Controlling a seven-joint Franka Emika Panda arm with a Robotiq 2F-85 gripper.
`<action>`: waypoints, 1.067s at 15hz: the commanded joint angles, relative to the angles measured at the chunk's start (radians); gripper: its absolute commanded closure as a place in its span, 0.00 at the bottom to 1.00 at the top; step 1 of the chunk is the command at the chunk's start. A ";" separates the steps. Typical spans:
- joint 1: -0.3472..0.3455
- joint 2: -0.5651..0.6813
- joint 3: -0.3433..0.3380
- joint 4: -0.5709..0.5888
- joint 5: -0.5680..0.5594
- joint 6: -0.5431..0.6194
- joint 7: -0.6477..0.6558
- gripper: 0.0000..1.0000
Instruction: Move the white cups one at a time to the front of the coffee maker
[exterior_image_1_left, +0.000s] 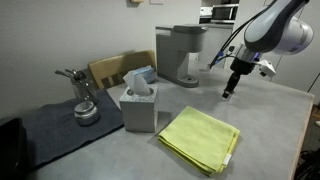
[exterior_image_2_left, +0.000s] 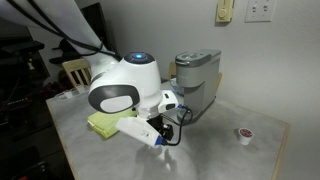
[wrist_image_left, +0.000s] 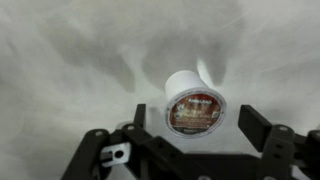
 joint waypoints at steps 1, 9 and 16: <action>-0.022 -0.026 0.013 -0.022 0.016 -0.014 -0.034 0.00; -0.025 -0.036 0.000 -0.015 0.012 -0.006 -0.030 0.00; -0.032 -0.051 -0.021 0.003 0.016 0.003 -0.029 0.00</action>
